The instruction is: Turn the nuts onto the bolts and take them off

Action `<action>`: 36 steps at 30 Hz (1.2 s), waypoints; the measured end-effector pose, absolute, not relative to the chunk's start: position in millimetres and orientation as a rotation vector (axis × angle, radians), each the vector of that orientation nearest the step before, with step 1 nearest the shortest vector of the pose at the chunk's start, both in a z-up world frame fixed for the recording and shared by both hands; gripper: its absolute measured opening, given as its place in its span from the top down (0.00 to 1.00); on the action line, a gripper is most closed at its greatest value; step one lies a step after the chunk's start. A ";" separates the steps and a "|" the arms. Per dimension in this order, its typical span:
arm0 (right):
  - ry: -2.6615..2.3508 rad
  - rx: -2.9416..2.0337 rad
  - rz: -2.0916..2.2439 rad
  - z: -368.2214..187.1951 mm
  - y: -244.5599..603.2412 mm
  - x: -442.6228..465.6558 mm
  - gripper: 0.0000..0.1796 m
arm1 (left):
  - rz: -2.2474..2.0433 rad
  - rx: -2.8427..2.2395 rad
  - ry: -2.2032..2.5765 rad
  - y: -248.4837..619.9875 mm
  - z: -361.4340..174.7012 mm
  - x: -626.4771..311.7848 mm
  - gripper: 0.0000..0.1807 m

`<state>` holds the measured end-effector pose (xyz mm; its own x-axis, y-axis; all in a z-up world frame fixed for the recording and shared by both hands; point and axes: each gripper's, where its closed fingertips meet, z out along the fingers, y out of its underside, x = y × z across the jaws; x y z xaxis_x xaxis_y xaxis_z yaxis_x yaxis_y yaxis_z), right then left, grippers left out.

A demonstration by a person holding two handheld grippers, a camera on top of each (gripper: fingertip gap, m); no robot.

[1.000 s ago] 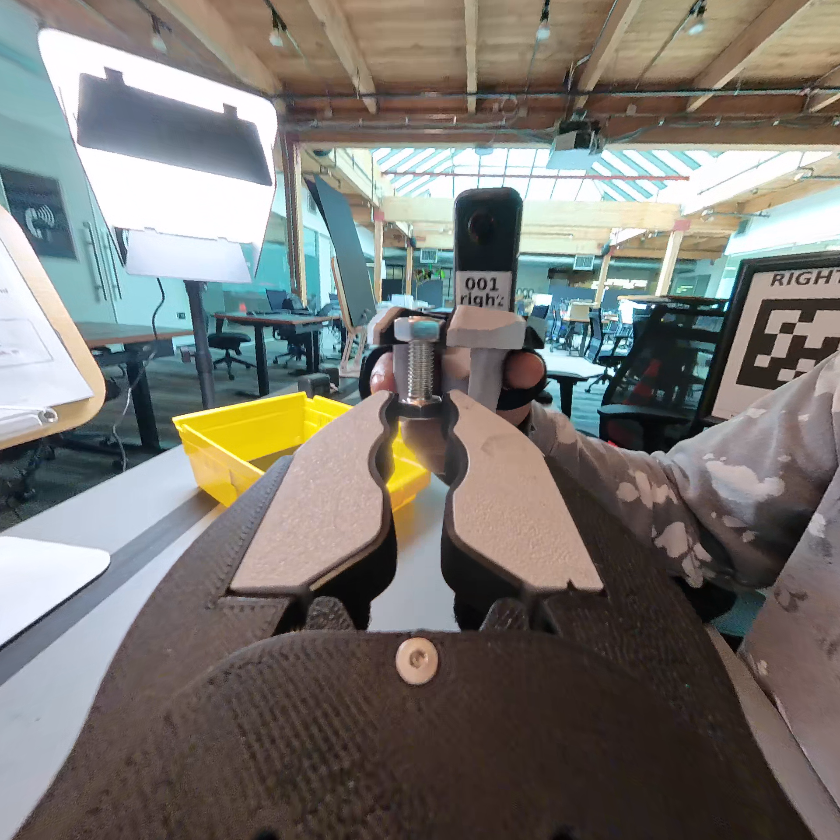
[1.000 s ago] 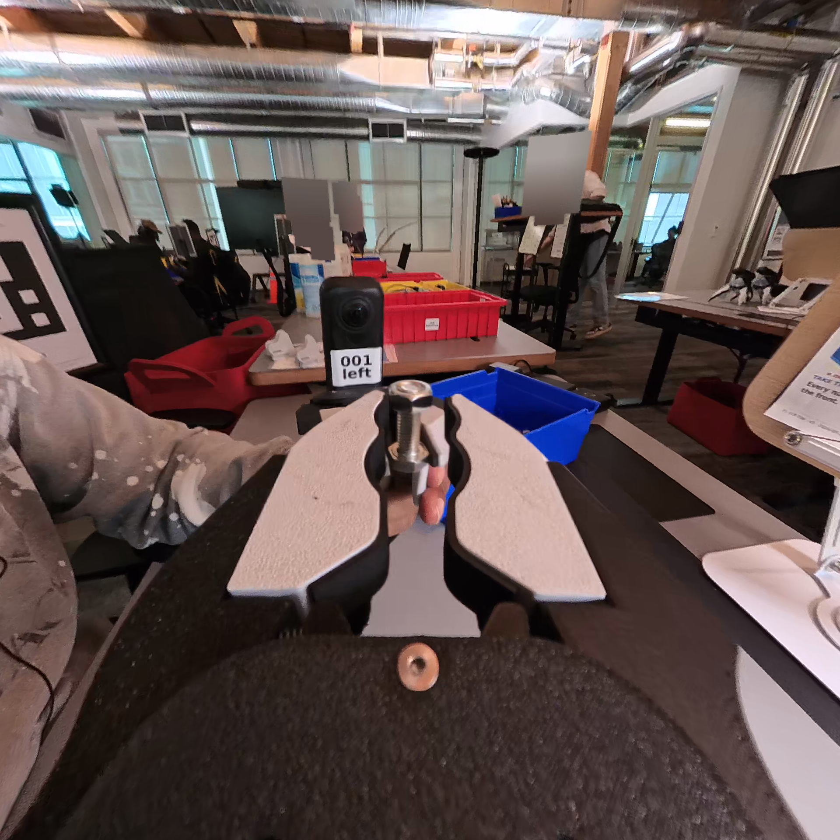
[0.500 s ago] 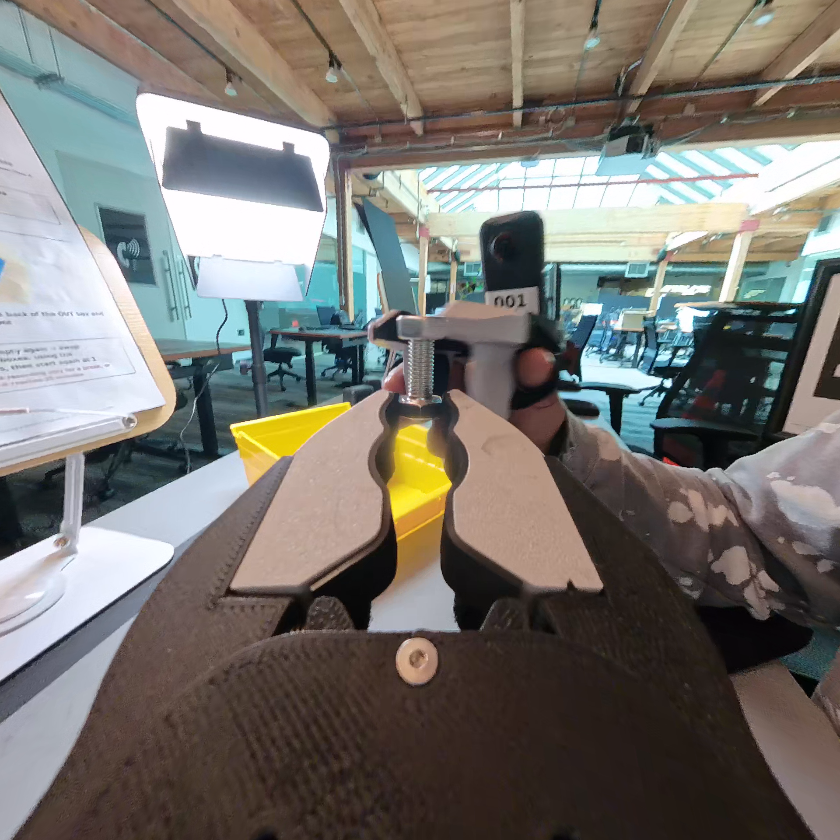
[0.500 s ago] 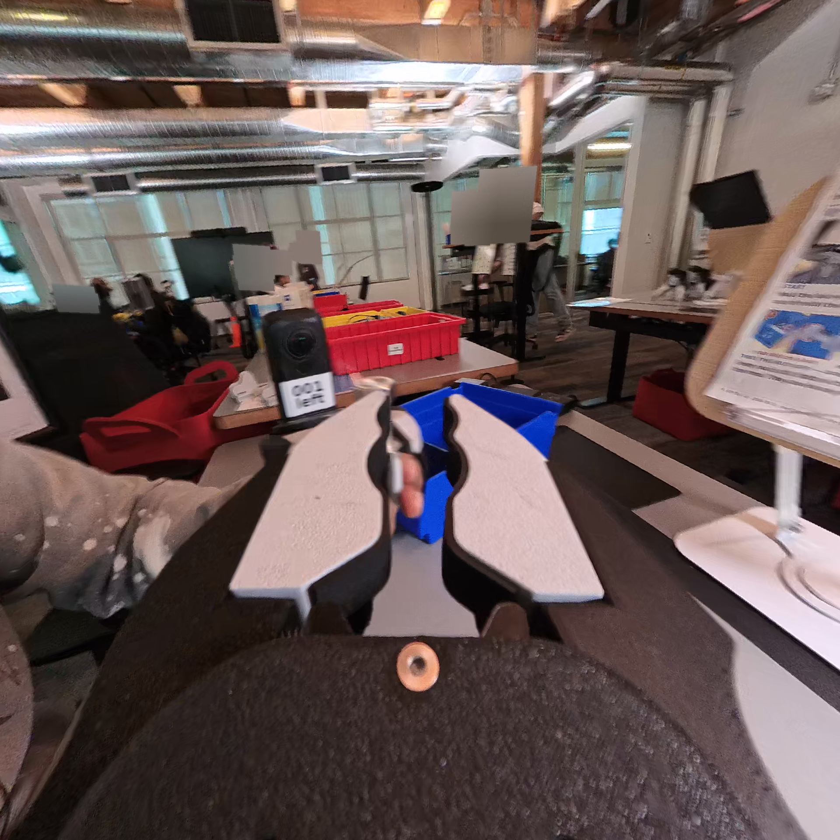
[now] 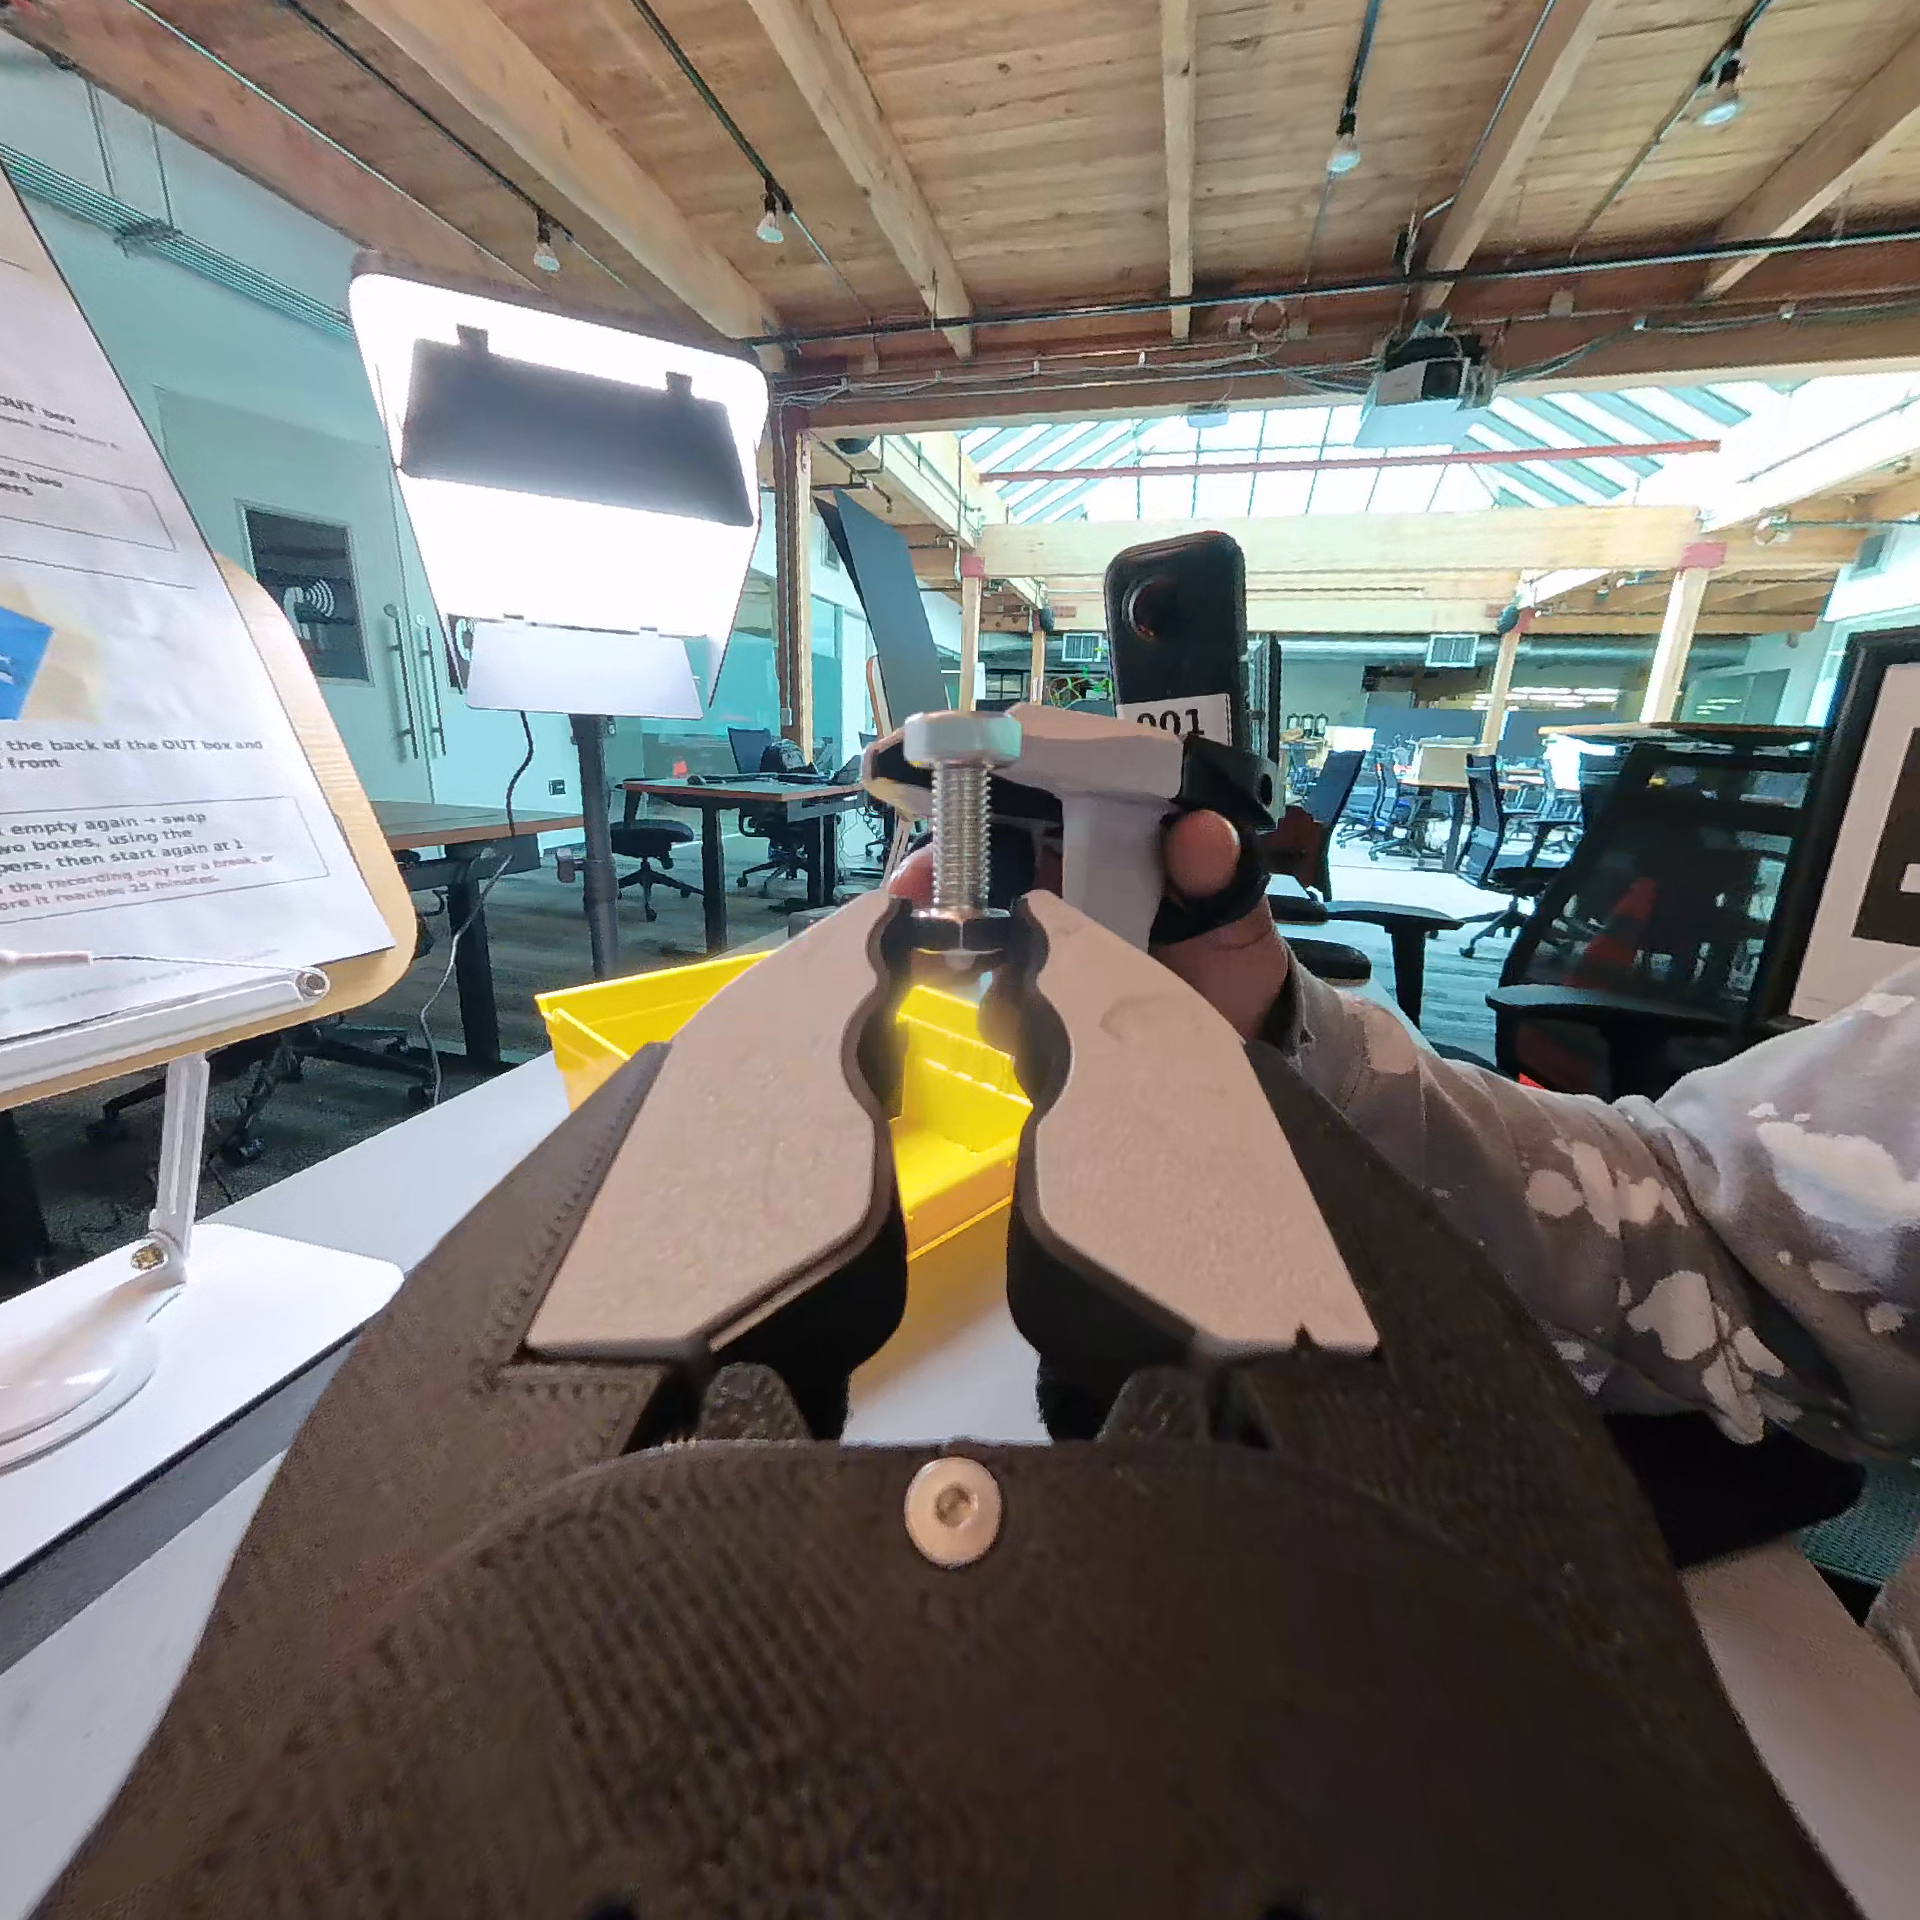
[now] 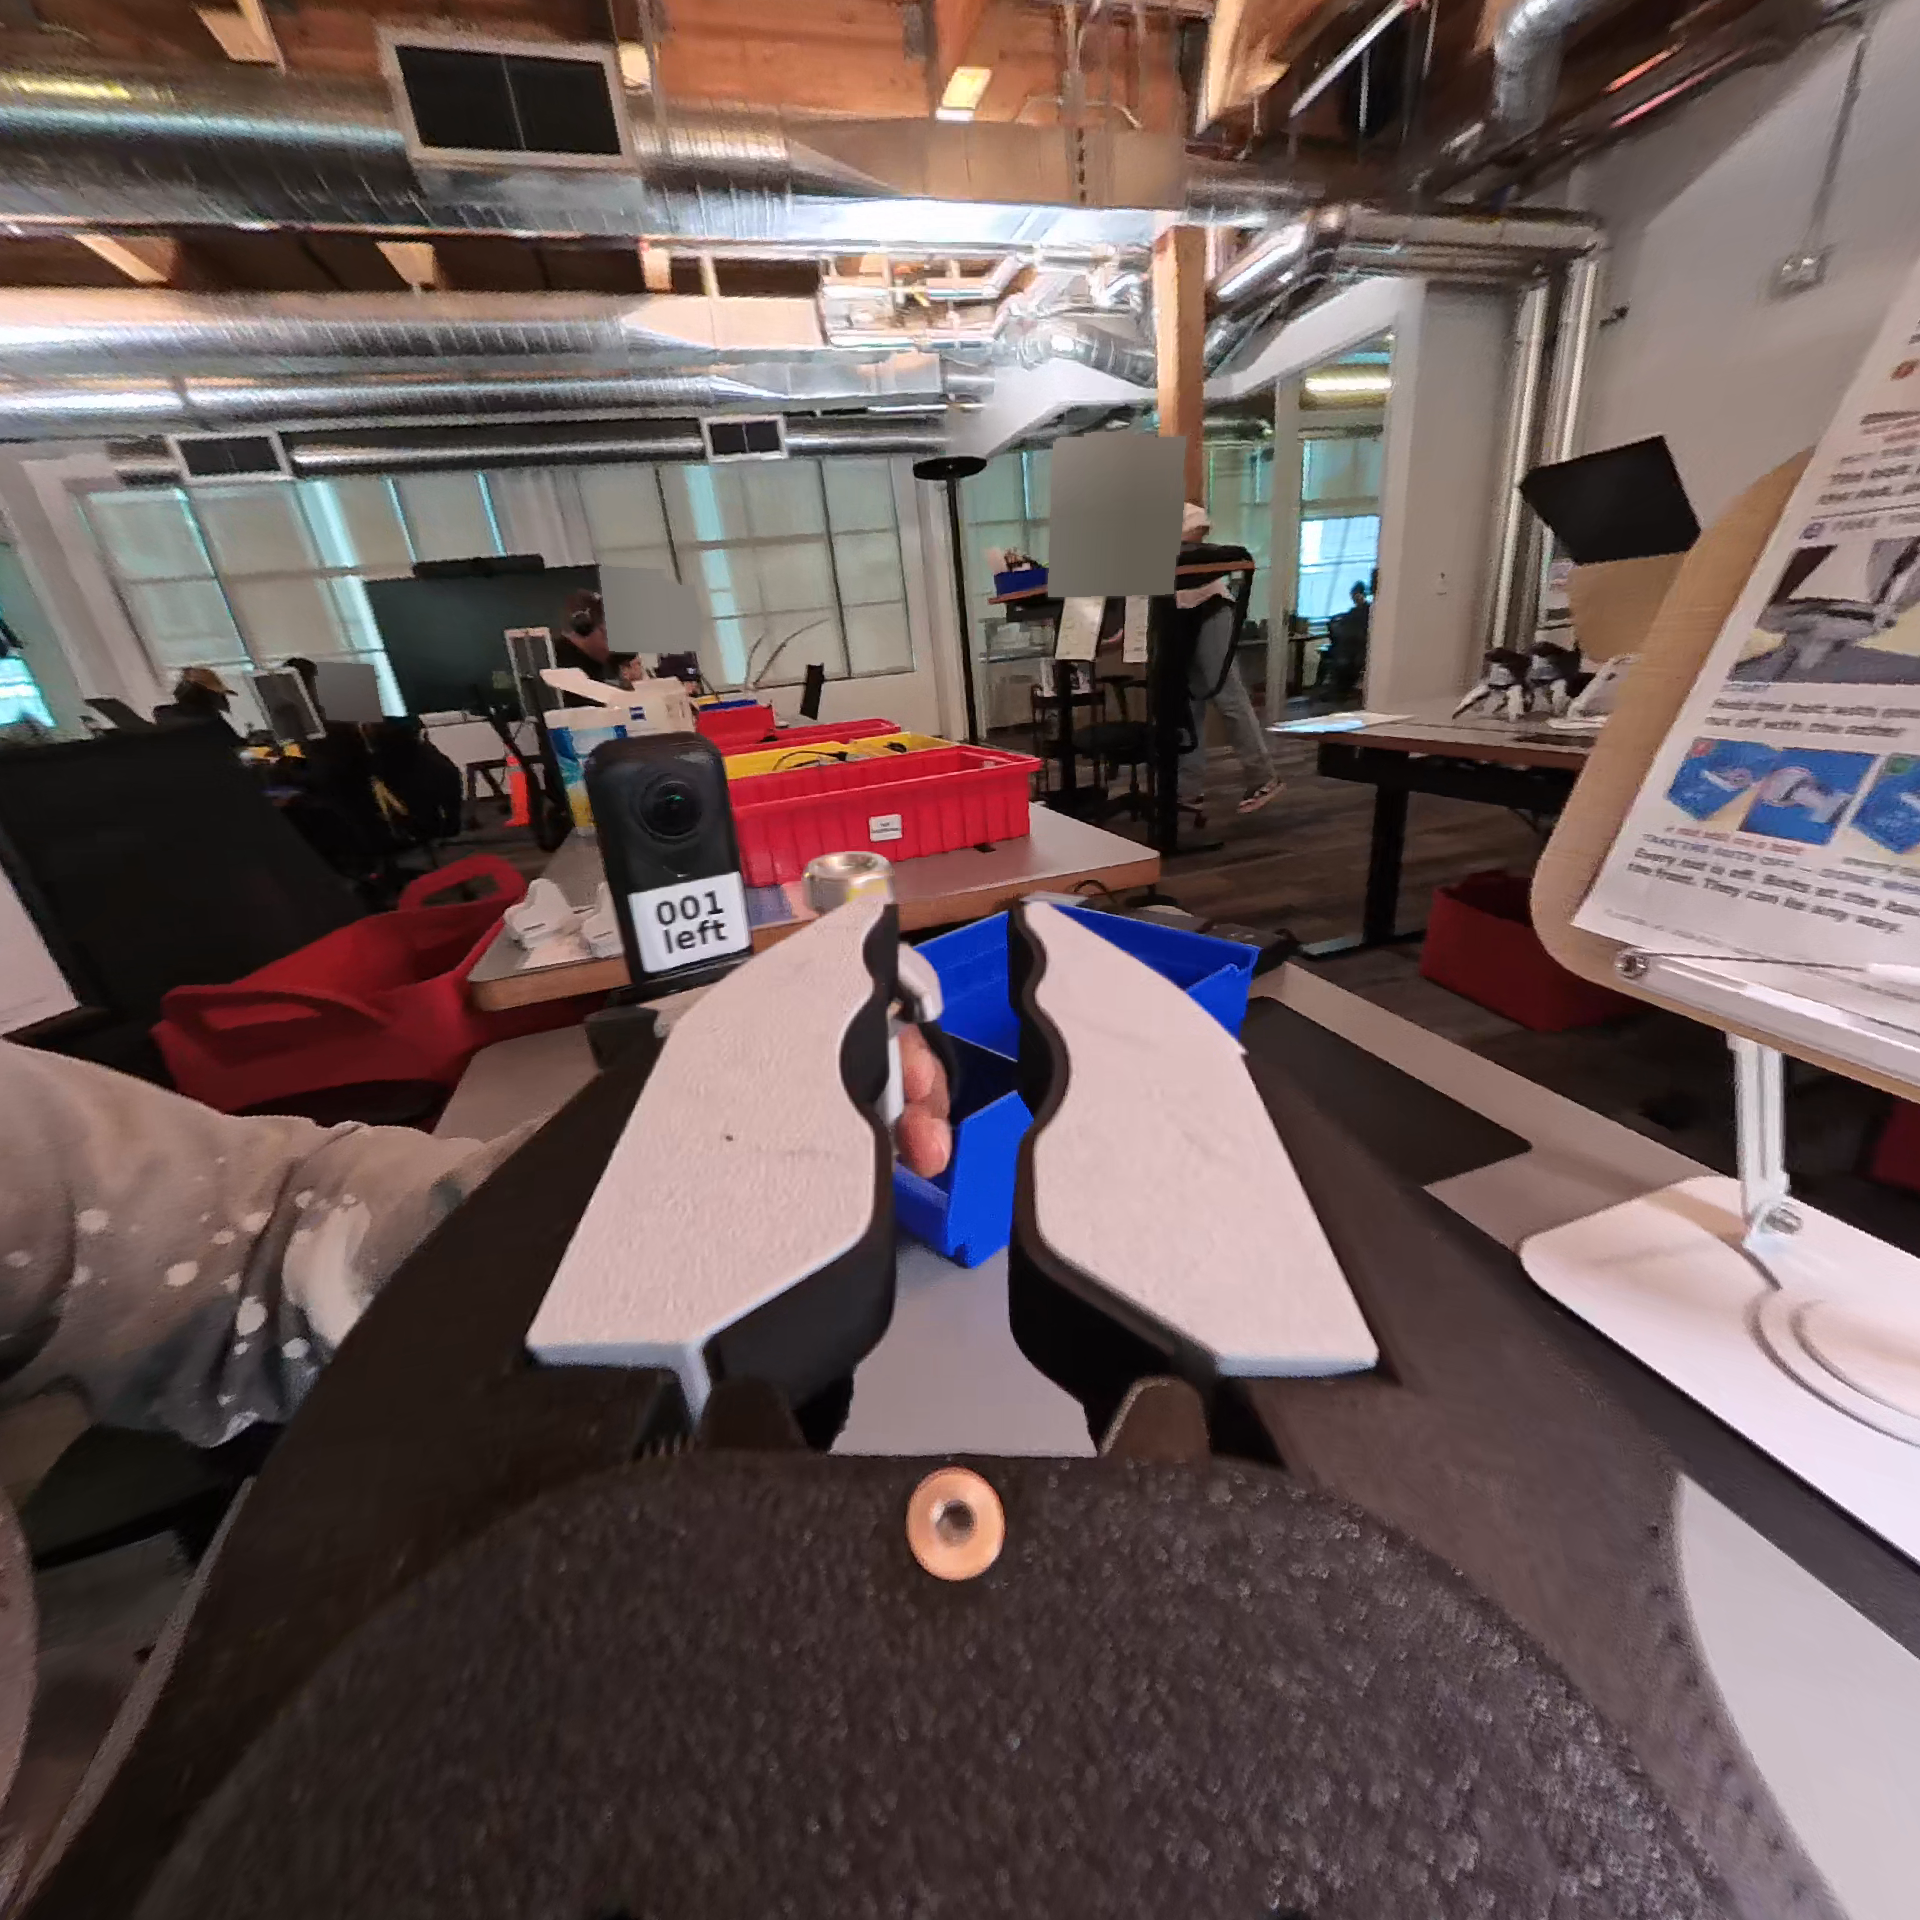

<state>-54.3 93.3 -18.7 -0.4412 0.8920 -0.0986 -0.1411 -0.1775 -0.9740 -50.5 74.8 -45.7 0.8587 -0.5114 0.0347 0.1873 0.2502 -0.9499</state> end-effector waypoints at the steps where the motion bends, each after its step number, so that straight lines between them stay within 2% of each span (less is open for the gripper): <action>1: -1.324 -0.917 1.739 -17.8 90.4 -52.8 0.88 | -0.477 -1.233 0.311 74.7 -45.4 -50.4 0.90; 6: -1.375 -0.892 1.788 -20.6 71.6 -55.1 0.83 | -0.481 -1.240 0.320 76.9 -50.0 -46.3 0.90; 9: -1.361 -0.896 1.778 -20.4 74.5 -56.1 0.84 | -0.486 -1.222 0.323 74.8 -47.7 -44.7 0.90; 11: -1.311 -0.930 1.765 -18.4 87.3 -55.9 0.90 | -0.507 -1.187 0.316 71.0 -42.7 -47.2 0.90; 19: -1.347 -0.887 1.785 -17.1 70.8 -55.1 0.85 | -0.497 -1.206 0.315 74.5 -47.5 -45.3 0.90; 25: -1.255 -0.913 1.791 -11.2 93.4 -51.5 0.90 | -0.510 -1.178 0.304 70.7 -41.2 -48.6 0.90; 32: -1.335 -0.878 1.767 -15.9 72.0 -54.8 0.85 | -0.519 -1.193 0.309 73.3 -45.9 -44.5 0.90; 33: -1.327 -0.879 1.774 -15.3 74.2 -54.1 0.85 | -0.519 -1.188 0.307 72.8 -45.1 -45.0 0.90; 34: -1.304 -0.897 1.772 -14.5 80.2 -54.1 0.90 | -0.524 -1.179 0.305 71.5 -43.4 -46.0 0.90; 36: -1.270 -0.902 1.775 -11.9 89.2 -51.8 0.90 | -0.522 -1.172 0.300 70.4 -40.8 -48.0 0.90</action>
